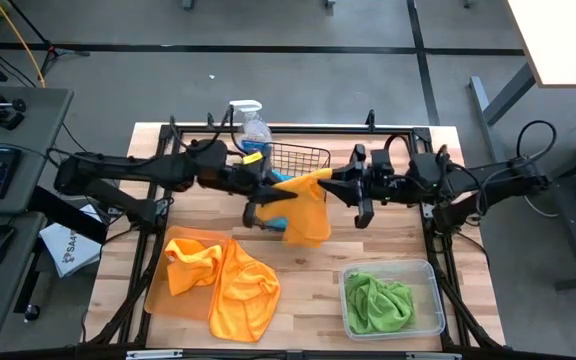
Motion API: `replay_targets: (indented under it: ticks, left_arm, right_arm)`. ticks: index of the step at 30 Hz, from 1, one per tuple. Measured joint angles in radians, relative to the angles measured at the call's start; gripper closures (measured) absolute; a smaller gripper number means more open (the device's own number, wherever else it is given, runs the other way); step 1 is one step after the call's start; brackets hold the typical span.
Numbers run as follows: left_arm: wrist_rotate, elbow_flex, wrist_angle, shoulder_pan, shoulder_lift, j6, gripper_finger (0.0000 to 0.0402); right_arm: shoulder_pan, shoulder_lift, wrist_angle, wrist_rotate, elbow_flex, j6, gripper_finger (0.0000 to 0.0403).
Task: Sort microfiber towel by color & place in baskets
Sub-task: Put the top orange microfiber towel into the orange bin
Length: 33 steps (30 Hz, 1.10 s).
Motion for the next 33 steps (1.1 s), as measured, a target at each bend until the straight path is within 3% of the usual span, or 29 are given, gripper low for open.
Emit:
replay_targets:
  ticks: [3,8,13,19,25,29,33]
  left_arm:
    - [-0.065,0.003,-0.204,-0.007,-0.07,-0.001,0.0398]
    - [-0.064,-0.003,-0.579,-0.061,-0.201,-0.072,0.04]
    - [-0.075,0.0,-0.779,-0.192,-0.333,-0.374,0.0401]
    - [-0.079,0.0,-0.998,-0.39,-0.398,-0.724,0.0401]
    - [-0.085,-0.002,-1.281,-0.569,-0.361,-1.001,0.0401]
    - [-0.147,-0.018,-1.353,-0.618,-0.316,-1.125,0.0401]
    - [-0.084,-0.109,-1.362,-0.624,-0.255,-1.189,0.0401]
  right_arm:
    - [0.001,-0.008,-0.011,0.036,-0.002,-0.008,0.0268]
    - [0.02,-0.042,-0.004,0.114,0.003,-0.097,0.0179]
    - [0.022,-0.062,-0.031,0.11,-0.001,-0.117,0.0122]
    - [0.007,-0.093,-0.071,0.118,0.002,-0.152,0.0109]
    - [0.005,-0.09,-0.095,0.129,0.0,-0.144,0.0108]
    - [0.005,-0.084,-0.123,0.129,0.0,-0.096,0.0108]
    - [0.005,-0.088,-0.154,0.147,0.0,-0.104,0.0108]
